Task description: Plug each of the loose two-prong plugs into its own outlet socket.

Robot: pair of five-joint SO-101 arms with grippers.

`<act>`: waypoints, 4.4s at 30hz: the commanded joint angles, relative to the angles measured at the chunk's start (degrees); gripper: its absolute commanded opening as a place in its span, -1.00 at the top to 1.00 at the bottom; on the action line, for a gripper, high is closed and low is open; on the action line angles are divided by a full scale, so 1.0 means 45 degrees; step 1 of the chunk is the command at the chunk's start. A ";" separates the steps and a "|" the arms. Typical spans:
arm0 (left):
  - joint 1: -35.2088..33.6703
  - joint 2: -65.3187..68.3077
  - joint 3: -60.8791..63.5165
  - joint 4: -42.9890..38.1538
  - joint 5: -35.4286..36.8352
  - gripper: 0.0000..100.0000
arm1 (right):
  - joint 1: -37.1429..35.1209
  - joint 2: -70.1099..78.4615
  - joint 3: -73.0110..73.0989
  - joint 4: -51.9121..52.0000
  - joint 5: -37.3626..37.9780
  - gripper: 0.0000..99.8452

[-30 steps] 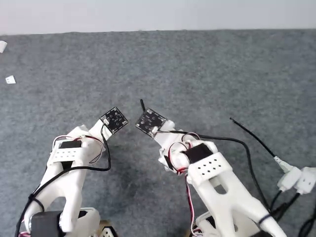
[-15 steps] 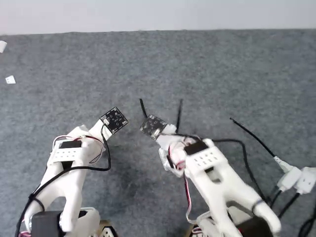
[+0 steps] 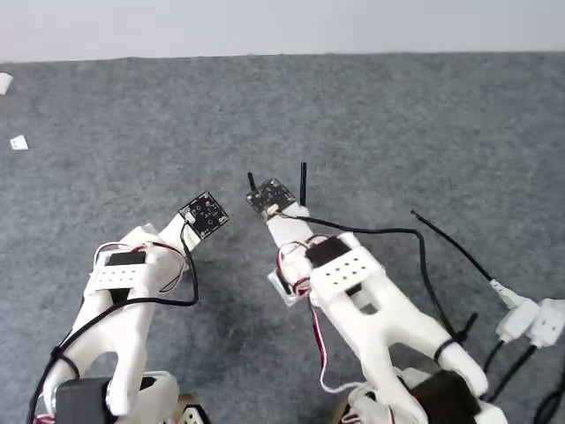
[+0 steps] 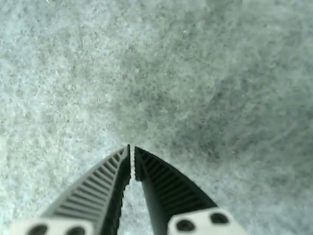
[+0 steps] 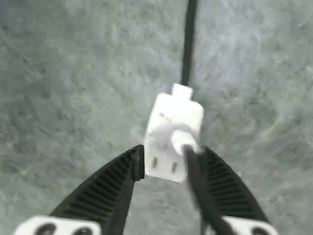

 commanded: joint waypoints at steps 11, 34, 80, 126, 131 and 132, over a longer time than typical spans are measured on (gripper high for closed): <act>-0.0039 -0.0371 -0.0088 -0.0293 0.0137 0.98 | -0.0244 0.2549 -0.1211 -0.0694 0.0293 0.56; -0.0020 -0.0352 -0.0107 -0.1035 0.0977 0.97 | 0.8274 -0.0908 -0.2462 0.1612 0.0469 0.98; -0.1895 -1.3871 0.6457 0.2051 0.4571 0.97 | 1.2923 -0.7101 0.0352 0.5050 0.1915 0.95; -0.1915 -1.8950 0.7570 0.8244 0.8635 0.97 | 1.0559 -1.8901 1.1175 0.4562 0.2032 0.95; -0.1915 -1.8950 0.7570 0.8244 0.8635 0.97 | 1.0559 -1.8901 1.1175 0.4562 0.2032 0.95; -0.1915 -1.8950 0.7570 0.8244 0.8635 0.97 | 1.0559 -1.8901 1.1175 0.4562 0.2032 0.95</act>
